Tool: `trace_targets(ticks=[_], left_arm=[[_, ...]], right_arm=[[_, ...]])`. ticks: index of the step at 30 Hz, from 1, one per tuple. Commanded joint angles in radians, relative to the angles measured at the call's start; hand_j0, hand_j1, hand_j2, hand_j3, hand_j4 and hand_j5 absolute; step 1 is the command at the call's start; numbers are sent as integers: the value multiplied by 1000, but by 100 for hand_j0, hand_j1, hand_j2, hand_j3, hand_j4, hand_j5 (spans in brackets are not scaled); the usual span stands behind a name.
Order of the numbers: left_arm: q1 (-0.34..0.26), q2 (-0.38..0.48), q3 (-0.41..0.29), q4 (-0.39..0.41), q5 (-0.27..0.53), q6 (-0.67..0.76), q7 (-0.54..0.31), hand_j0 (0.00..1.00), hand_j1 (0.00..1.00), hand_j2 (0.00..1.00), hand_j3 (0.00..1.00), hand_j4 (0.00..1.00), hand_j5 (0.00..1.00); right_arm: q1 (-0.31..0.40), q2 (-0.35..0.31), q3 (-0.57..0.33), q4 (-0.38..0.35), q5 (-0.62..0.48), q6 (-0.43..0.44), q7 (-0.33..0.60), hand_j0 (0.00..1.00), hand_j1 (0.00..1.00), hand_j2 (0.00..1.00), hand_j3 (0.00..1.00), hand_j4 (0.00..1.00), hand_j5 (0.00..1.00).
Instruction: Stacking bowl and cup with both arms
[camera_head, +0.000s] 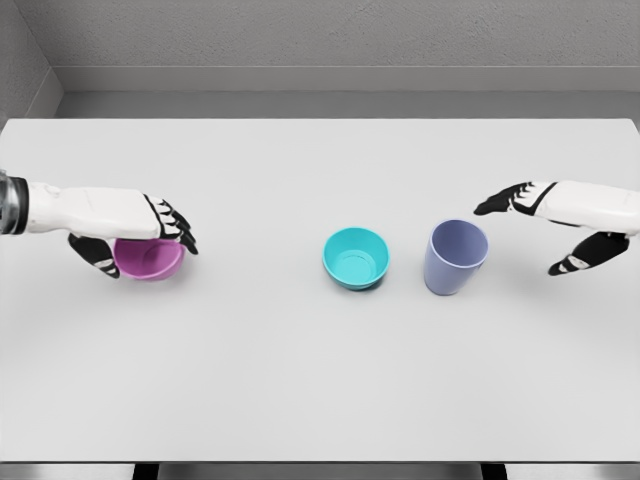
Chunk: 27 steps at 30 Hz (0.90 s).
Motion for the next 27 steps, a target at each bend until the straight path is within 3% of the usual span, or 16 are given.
trace_targets(ticks=[1,10,14,18,27], left_arm=[[-2,-20,2,0,-6,3,0,85,85,85,85,85,85],[-14,-58,2,2,-11,3,0,81,81,81,81,81,81],[-20,-63,2,0,-11,3,0,81,81,81,81,81,81],[-28,-78,2,-1,-11,3,0,81,81,81,81,81,81],[-48,-137,1,0,-11,3,0,81,81,81,81,81,81]], right_arm=[[-2,-2,0,3,-4,2,43,100,100,100,100,100,100],[-48,6,0,8,-10,2,43,100,100,100,100,100,100],[-61,18,0,11,-10,67,43,100,100,100,100,100,100],[-75,66,3,65,-4,96,43,100,100,100,100,100,100],[-104,49,57,65,-36,104,43,100,100,100,100,100,100]])
